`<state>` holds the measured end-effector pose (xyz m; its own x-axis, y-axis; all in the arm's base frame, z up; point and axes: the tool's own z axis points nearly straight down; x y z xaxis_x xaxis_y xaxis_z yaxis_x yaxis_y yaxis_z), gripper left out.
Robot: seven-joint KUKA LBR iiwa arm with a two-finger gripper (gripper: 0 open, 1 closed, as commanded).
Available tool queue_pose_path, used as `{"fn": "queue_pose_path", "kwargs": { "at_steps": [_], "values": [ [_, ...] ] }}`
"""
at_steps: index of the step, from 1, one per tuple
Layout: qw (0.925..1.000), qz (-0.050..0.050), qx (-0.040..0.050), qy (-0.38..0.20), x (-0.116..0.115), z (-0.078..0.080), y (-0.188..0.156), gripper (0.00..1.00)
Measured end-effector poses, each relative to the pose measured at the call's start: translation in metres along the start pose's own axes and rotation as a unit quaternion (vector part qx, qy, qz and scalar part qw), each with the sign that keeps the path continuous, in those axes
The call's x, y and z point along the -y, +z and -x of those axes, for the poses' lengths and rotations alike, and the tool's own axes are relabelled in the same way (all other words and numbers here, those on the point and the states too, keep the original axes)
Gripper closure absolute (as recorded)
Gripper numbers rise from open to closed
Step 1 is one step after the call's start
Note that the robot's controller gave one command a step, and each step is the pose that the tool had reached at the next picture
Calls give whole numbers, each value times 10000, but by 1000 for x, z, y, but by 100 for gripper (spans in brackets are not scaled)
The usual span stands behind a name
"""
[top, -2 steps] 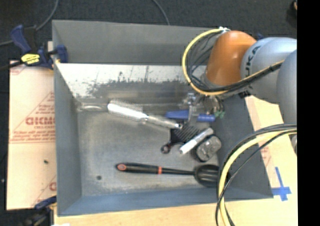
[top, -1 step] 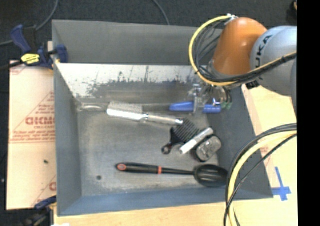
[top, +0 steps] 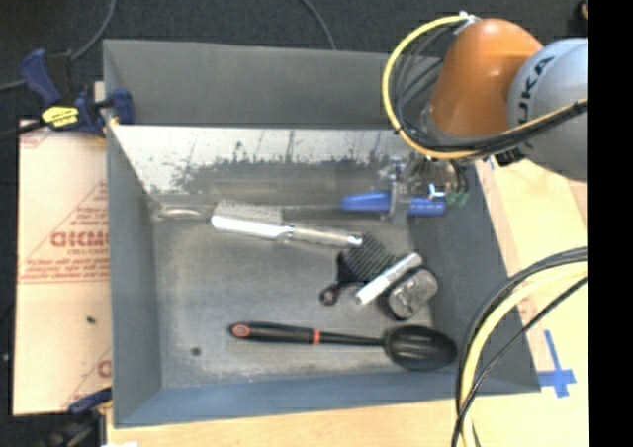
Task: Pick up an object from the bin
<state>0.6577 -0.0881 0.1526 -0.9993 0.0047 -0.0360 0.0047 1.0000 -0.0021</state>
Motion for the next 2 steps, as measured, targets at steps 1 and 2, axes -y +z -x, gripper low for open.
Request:
{"fn": "queue_pose_path", "kwargs": {
  "at_steps": [1,2],
  "values": [
    [10000,-2,12,2,0,1,0,100],
    [10000,-8,46,0,1,3,-41,100]
  ]
}}
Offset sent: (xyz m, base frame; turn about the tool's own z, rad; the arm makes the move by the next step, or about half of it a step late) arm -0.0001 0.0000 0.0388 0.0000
